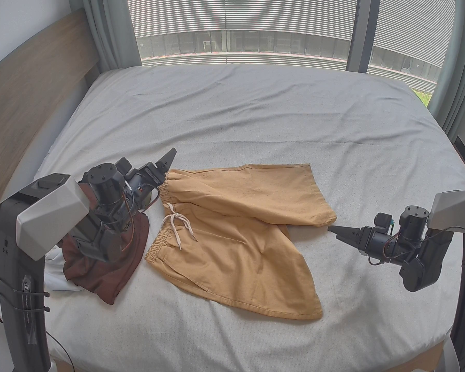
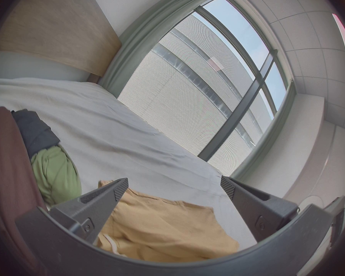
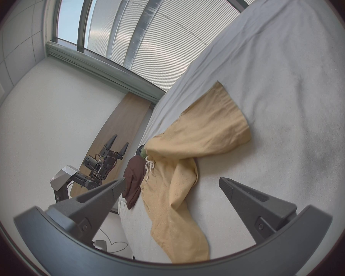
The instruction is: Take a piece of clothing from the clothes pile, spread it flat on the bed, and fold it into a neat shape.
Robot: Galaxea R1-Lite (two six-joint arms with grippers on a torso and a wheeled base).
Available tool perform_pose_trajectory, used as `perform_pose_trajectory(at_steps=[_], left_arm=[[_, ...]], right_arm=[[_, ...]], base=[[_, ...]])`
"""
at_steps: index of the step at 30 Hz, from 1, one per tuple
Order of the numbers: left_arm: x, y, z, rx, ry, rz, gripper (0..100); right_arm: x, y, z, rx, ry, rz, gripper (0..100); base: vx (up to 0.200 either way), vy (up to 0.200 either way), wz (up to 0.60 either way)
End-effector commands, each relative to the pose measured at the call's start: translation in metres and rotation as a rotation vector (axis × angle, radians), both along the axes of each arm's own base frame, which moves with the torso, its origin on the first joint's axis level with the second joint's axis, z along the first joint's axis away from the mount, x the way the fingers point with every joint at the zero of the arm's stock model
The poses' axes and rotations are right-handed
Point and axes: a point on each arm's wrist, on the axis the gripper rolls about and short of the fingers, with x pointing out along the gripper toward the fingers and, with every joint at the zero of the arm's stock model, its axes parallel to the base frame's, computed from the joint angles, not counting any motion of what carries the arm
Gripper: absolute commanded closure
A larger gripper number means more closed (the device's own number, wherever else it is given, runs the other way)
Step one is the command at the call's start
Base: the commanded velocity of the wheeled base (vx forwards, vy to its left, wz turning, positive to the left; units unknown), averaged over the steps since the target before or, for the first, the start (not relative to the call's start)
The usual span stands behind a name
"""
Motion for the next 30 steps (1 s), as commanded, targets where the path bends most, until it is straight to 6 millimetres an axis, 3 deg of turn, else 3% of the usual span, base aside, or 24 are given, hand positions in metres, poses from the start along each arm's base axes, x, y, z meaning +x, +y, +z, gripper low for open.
perform_pose_trajectory(at_steps=[1, 5, 6, 13, 21, 24, 30], left_arm=[[-0.038, -0.018, -0.003, -0.018, 0.013, -0.126, 0], [-0.048, -0.017, -0.012, -0.006, 0.06, -0.139, 0], [-0.052, -0.018, -0.018, 0.006, 0.085, -0.16, 0], [-0.075, -0.036, -0.036, 0.045, 0.173, -0.261, 0], [-0.078, -0.041, -0.04, 0.071, 0.176, -0.278, 0], [-0.078, -0.043, -0.043, 0.074, 0.182, -0.282, 0], [-0.079, -0.045, -0.043, 0.075, 0.18, -0.284, 0]], right_arm=[[-0.018, 0.018, -0.017, -0.019, 0.079, 0.058, 0], [-0.021, 0.022, -0.026, -0.06, 0.067, 0.082, 0], [-0.025, 0.023, -0.037, -0.096, 0.066, 0.101, 0], [-0.03, 0.023, -0.051, -0.133, 0.079, 0.117, 0], [-0.032, 0.026, -0.057, -0.141, 0.089, 0.13, 0], [-0.035, 0.029, -0.07, -0.165, 0.105, 0.153, 0], [-0.038, 0.035, -0.077, -0.171, 0.124, 0.172, 0]], base=[[0.0, 0.0, 0.0], [0.0, 0.0, 0.0], [0.0, 0.0, 0.0], [0.0, 0.0, 0.0], [0.0, 0.0, 0.0], [0.0, 0.0, 0.0], [0.0, 0.0, 0.0]])
